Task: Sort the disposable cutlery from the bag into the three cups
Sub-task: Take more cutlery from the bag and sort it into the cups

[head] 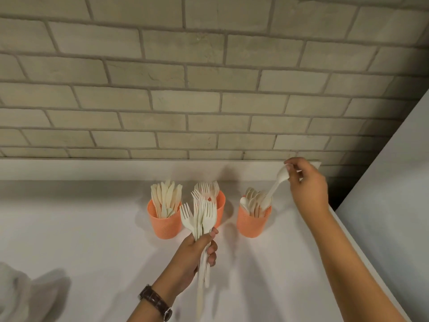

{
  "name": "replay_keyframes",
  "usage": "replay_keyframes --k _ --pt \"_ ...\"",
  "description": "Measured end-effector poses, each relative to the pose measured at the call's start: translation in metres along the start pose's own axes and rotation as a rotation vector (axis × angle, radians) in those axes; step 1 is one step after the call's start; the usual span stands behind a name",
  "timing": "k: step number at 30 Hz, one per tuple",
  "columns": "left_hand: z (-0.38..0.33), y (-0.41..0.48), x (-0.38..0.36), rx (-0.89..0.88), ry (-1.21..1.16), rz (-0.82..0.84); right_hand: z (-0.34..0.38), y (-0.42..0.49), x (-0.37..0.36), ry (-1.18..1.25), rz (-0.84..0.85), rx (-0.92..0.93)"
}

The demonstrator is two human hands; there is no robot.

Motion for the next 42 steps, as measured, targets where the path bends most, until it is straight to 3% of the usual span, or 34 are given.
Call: replay_keyframes --k 4,6,8,12,16,24,30,36,42 --pt "-0.001 0.000 -0.001 -0.004 -0.042 0.000 -0.006 -0.017 -0.032 -0.197 0.270 -0.054" --pt "-0.001 0.000 0.001 -0.025 -0.047 -0.013 0.004 -0.028 -0.037 -0.214 0.236 -0.004" --pt "-0.002 0.000 0.004 -0.046 -0.043 -0.021 0.026 -0.046 -0.036 -0.014 0.174 -0.017" --pt "-0.004 -0.002 0.007 -0.090 -0.024 -0.011 0.066 -0.089 -0.050 0.406 0.487 -0.237" --pt "-0.003 -0.004 0.008 -0.137 0.130 -0.063 0.074 -0.107 -0.062 0.563 0.637 -0.388" --pt "0.003 -0.007 0.009 -0.383 0.568 -0.271 0.088 -0.116 -0.075 0.539 0.501 -0.362" --pt "-0.001 -0.009 0.007 -0.430 0.499 -0.254 0.087 -0.109 -0.075 0.633 0.528 -0.356" --pt "-0.006 -0.012 0.011 -0.384 0.375 -0.038 0.078 -0.102 -0.073 0.771 0.631 -0.416" --pt "0.000 -0.008 0.008 -0.407 0.357 -0.131 0.083 -0.106 -0.080 0.641 0.525 -0.334"
Point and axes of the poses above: each hand's wrist, its own y-axis towards the middle knuckle, its own x-axis out of the back of the hand, z = x × y, the point moved 2 cm from there along y, towards the middle knuckle, and after that the axes turned 4 degrees about x, right-handed, at the moved point
